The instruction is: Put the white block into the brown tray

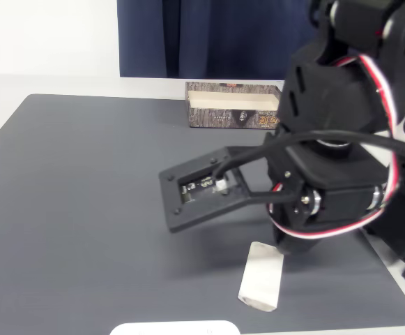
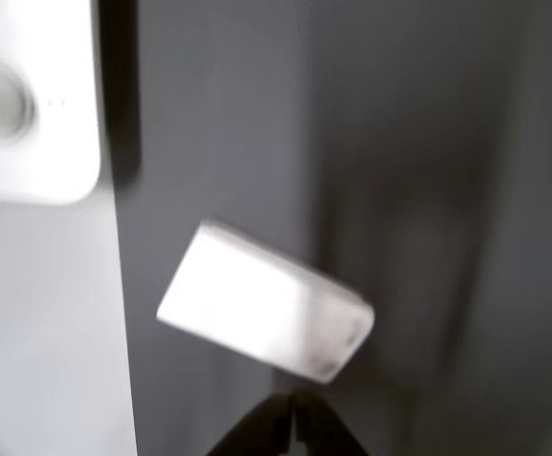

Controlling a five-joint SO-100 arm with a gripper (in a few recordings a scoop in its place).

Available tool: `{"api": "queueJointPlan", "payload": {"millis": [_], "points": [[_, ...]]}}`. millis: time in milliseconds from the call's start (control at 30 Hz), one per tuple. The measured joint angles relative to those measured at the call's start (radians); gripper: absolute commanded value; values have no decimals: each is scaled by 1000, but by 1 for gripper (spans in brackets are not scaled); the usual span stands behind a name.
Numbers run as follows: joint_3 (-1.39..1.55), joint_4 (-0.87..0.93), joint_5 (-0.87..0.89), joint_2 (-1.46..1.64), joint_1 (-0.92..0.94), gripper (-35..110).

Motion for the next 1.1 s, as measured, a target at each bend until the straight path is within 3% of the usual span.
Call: {"api": "queueJointPlan", "payload": {"millis": [400,600,933,1100], "points": [[-23,-9,-60,-48,-6,0],[-29,-11,-336,-55,-6,0],[-31,-9,-966,-58,-6,0],[-31,11,-1080,-58,25,0]]}}
